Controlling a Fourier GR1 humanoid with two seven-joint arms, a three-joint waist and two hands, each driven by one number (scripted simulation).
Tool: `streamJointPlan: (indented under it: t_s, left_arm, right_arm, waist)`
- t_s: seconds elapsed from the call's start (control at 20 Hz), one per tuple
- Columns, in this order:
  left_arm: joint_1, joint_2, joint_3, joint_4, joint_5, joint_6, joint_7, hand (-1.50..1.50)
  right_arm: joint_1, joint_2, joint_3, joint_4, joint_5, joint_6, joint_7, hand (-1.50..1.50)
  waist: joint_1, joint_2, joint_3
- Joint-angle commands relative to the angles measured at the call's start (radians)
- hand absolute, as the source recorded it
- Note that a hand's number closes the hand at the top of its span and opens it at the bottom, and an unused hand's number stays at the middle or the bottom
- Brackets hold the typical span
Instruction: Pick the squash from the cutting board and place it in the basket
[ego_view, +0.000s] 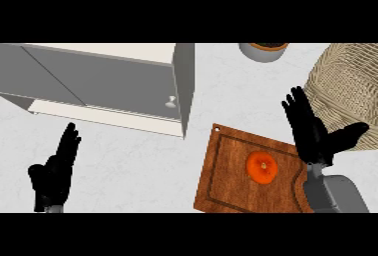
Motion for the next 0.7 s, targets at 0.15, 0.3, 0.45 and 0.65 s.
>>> streamJointPlan:
  t_s: [0.15, 0.3, 0.45, 0.65]
  left_arm:
    - [-0.121, 0.066, 0.075, -0.007, 0.009, -0.023, 0.033, 0.0]
    - [-0.181, 0.08, 0.067, -0.031, 0.037, -0.059, 0.109, 0.0]
    - [-0.163, 0.083, 0.066, -0.078, 0.042, -0.06, 0.125, 0.0]
    - [-0.171, 0.068, 0.064, -0.05, 0.036, -0.049, 0.109, 0.0]
  right_arm:
    - [0.048, -0.194, -0.042, -0.076, 0.171, -0.083, 0.001, 1.5]
    - [0.032, -0.159, 0.005, -0.175, 0.184, -0.001, -0.205, 1.5]
    - [0.06, -0.023, 0.089, -0.187, 0.412, -0.323, -0.212, -1.5]
    - [0.049, -0.031, 0.067, -0.113, 0.605, -0.574, -0.05, -1.5]
  waist:
    - [-0.055, 0.008, 0.01]
    - [-0.061, 0.007, 0.013]
    - [-0.042, 0.008, 0.011]
    - [-0.058, 0.011, 0.007]
